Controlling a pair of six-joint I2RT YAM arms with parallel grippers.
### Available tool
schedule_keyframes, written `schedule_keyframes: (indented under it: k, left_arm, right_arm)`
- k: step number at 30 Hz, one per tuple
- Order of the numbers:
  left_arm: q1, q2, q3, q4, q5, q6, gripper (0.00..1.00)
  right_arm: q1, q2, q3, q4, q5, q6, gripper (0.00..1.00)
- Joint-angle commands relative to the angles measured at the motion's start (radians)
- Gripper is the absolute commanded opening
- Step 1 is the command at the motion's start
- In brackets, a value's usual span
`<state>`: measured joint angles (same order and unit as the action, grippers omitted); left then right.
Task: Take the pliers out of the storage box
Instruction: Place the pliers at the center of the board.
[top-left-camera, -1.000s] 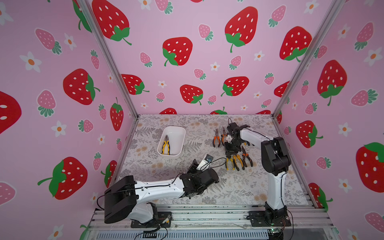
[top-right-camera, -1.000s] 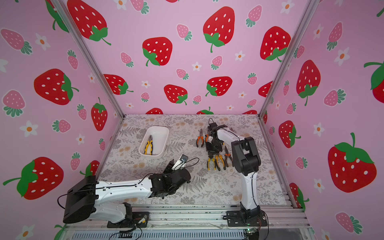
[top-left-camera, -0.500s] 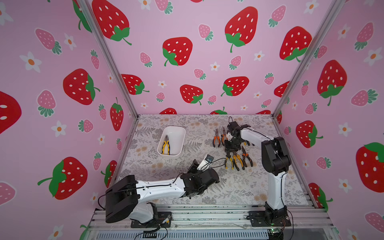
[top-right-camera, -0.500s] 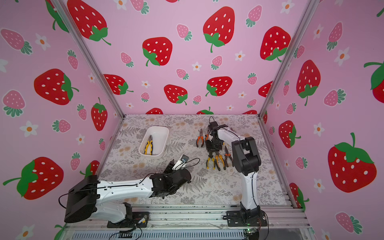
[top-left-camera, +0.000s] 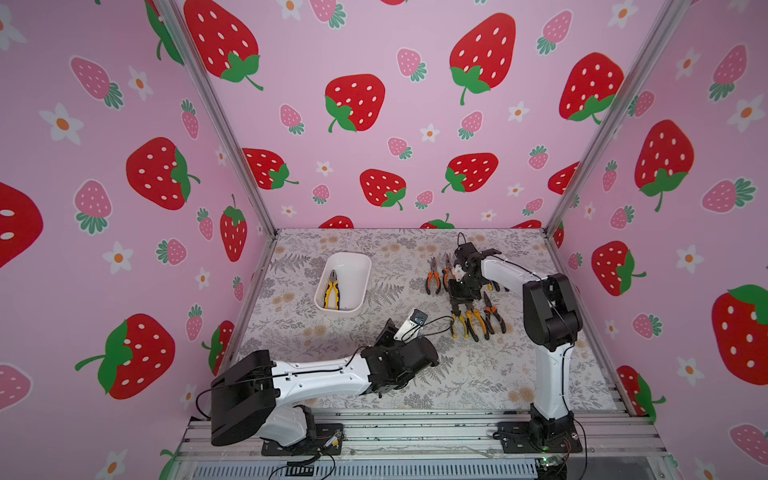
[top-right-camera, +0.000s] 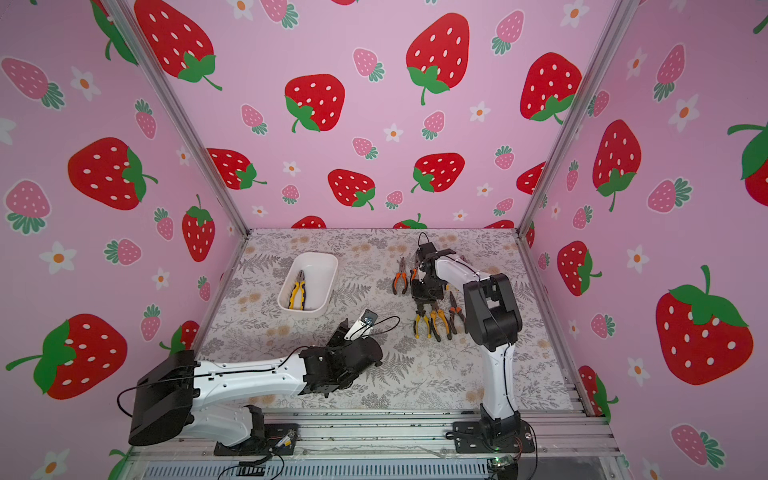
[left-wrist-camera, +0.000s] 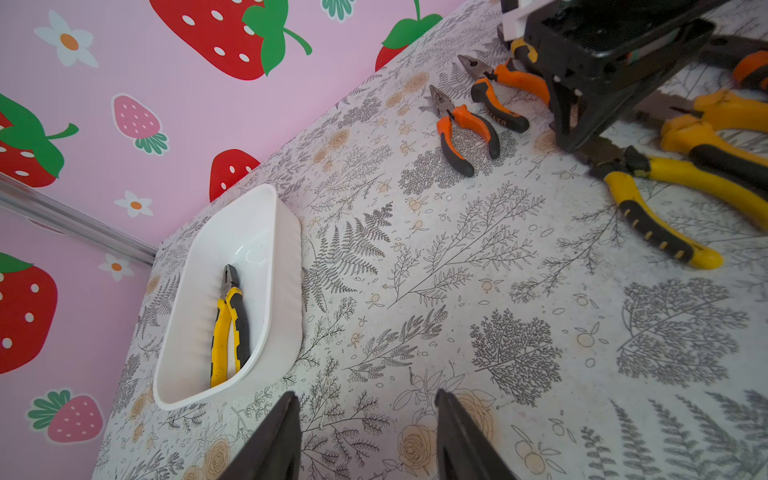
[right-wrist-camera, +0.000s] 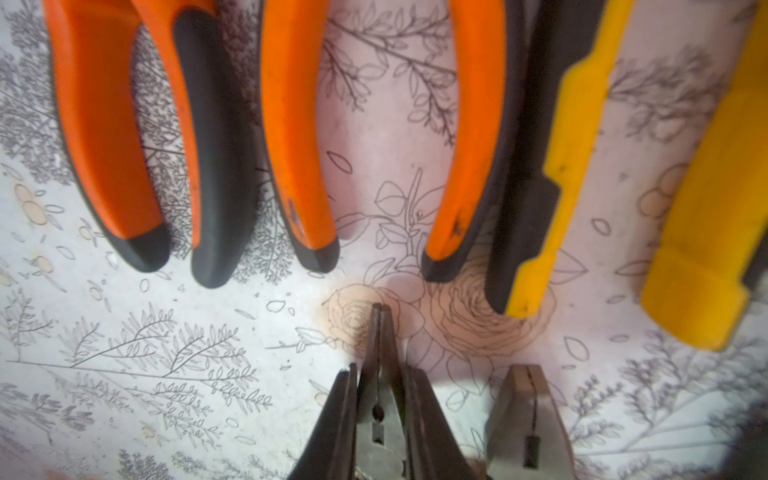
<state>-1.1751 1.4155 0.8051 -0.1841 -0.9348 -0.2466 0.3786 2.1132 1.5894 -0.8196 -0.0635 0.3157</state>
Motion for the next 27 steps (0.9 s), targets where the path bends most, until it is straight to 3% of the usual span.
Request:
schedule_keyframes:
  k: [1, 27]
  left_arm:
    - [0.003, 0.008, 0.043, -0.009, -0.022, 0.000, 0.53]
    - [0.004, -0.019, 0.024, -0.003, -0.021, -0.005, 0.53]
  right_arm:
    - [-0.001, -0.030, -0.008, -0.010, -0.009, 0.027, 0.20]
    - [0.013, -0.048, -0.033, -0.001, -0.038, 0.081, 0.21]
